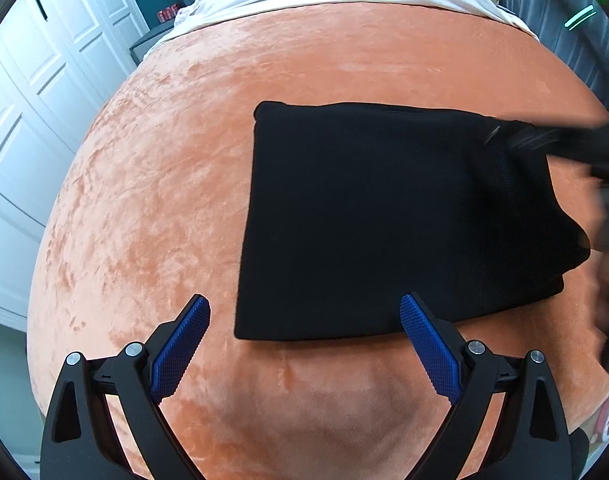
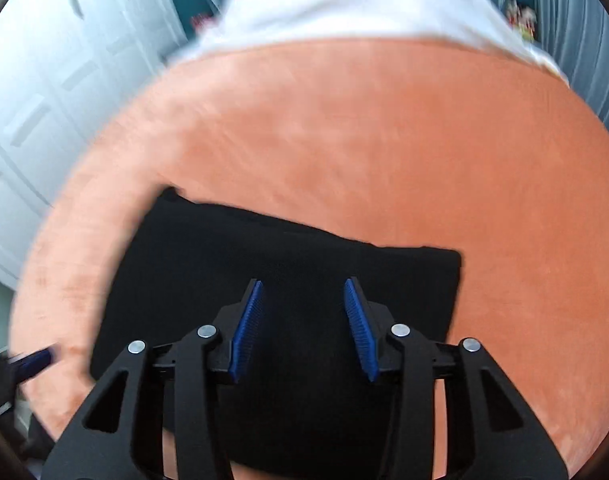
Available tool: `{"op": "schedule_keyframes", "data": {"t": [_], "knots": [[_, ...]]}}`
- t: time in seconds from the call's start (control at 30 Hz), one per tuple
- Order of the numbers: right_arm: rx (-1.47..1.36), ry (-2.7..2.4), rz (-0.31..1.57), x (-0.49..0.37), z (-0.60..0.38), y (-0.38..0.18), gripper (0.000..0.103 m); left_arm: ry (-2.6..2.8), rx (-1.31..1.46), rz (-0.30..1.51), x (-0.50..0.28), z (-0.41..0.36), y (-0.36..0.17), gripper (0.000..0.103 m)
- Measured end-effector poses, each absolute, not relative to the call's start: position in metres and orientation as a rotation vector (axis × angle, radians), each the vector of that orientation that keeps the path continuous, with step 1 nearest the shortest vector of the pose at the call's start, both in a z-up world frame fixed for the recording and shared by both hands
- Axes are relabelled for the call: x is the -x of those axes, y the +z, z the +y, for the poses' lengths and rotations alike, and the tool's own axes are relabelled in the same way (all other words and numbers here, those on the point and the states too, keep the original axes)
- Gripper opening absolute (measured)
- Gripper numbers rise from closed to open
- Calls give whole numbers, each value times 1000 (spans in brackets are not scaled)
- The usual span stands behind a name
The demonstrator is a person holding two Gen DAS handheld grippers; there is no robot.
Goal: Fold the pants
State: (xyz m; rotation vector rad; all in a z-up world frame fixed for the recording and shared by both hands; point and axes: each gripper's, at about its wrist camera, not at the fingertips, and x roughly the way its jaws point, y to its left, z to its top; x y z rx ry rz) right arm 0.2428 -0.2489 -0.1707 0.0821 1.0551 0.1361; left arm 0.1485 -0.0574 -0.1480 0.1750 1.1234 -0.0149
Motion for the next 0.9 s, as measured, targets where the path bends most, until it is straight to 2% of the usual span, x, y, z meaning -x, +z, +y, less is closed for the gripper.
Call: {"op": "schedule_keyframes", "data": {"t": [0.03,0.07,0.2,0.3,0.47,0.53,0.6,0.7,0.73,0.8,0.9], "knots": [[-71,115,1146,-259,-253,-202,40,-11,-176,1119,-147,-55,-146,94],[-80,106,1139,-260,-255,-204,40,-13,-177,1111,-146,-51,-145,94],[-138,195,1039,-251,-226,-158,43,-13,-166,1116,-144,-36,-148,94],[-125,324,1036,-269,-173,-148,43,9,-139,1137,-144,-24,-153,94],[-83,390,1210,-338,-91,-203,43,37,-120,1145,-141,-6,-151,94],[-78,381,1259,-352,-78,-224,47,38,-125,1147,-142,-1,-150,94],[-133,382,1230,-356,-83,-210,46,37,-123,1144,-144,2,-150,94],[-168,352,1071,-323,-122,-165,48,26,-102,1141,-149,7,-151,94],[-174,313,1024,-300,-147,-151,51,19,-87,1142,-150,8,-152,94],[-186,234,991,-263,-188,-141,57,13,-53,1155,-153,9,-154,94],[-103,74,1010,-194,-244,-150,58,7,-30,1156,-153,3,-154,94]]}}
